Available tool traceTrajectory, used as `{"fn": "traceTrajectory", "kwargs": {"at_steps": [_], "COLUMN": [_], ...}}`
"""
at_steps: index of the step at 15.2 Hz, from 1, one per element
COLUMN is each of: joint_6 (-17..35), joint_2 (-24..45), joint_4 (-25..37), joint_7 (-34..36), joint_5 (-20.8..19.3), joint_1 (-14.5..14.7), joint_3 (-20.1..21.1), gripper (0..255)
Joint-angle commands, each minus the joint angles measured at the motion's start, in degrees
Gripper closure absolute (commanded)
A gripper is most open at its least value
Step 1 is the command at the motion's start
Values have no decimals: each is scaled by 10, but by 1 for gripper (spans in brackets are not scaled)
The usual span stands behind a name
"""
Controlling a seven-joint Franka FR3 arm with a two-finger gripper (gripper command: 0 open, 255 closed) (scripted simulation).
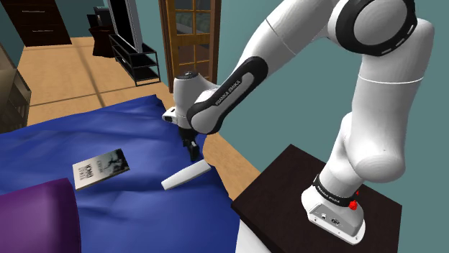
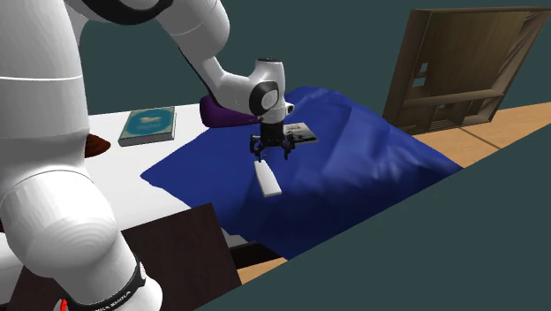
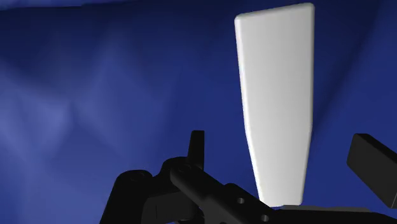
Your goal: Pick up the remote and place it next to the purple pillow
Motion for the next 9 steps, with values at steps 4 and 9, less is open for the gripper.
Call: {"fn": "traceTrajectory", "kwargs": {"at_steps": [4, 9], "joint_6": [40, 70], "joint_2": [76, 111], "joint_4": [20, 24], "joint_7": [-32, -26], "joint_5": [-27, -35], "joint_1": [21, 25], "joint_3": [16, 10], "gripper": [0, 0]}}
